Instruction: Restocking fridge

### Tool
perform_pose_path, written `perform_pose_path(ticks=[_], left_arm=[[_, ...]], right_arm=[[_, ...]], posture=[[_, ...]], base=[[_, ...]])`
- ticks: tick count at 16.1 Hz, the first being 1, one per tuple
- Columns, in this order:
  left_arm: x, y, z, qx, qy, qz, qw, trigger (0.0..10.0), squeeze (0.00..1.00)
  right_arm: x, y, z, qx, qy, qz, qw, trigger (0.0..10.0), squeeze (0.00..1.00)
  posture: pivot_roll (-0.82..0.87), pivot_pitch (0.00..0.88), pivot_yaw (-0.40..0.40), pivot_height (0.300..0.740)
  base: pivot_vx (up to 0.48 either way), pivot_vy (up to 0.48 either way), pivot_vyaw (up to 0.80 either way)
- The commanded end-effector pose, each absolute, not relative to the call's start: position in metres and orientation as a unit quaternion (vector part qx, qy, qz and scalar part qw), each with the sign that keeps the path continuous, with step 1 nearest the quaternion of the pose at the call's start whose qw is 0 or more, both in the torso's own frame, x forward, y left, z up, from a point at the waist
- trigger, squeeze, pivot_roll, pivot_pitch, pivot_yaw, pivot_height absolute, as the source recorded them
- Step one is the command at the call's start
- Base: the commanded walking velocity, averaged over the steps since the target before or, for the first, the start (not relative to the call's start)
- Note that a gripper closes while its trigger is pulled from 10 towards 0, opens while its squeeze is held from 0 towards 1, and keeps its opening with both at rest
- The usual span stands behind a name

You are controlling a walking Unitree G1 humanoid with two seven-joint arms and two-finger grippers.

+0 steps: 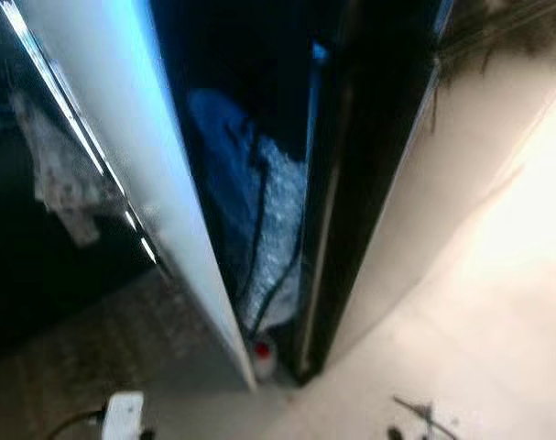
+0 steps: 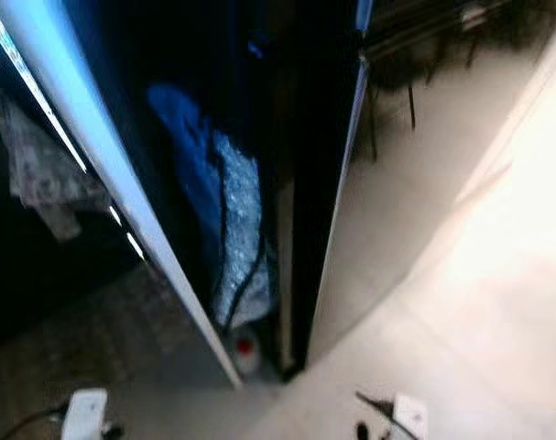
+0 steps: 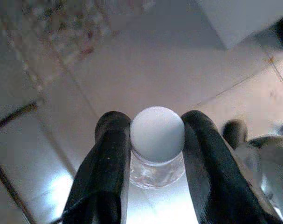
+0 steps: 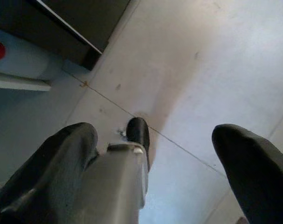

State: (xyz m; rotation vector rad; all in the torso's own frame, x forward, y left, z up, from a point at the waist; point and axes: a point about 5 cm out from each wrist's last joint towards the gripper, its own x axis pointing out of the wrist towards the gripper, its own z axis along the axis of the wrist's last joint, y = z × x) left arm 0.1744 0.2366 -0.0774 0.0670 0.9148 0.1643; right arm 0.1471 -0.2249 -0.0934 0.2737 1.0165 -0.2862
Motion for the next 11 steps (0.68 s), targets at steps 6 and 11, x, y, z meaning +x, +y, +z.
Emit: perform_pose_path(ticks=[6,11], left_arm=[[0.1684,0.2406,-0.0793,0.033,0.451,0.082,0.888,10.0,0.00],[0.1692,0.2422,-0.0785,0.033,0.449,0.085,0.889,10.0,0.00]], right_arm=[[0.1418,-0.2206,-0.0962,0.129,0.491,-0.128,0.852,10.0,0.00],[0.1431,-0.2193,-0.0959,0.135,0.487,-0.126,0.854,10.0,0.00]], posture=[[0.13,0.062,0.050,0.740],[0.14,0.070,0.054,0.740]], base=[[0.000,0.254,0.00],[0.000,0.253,-0.20]])
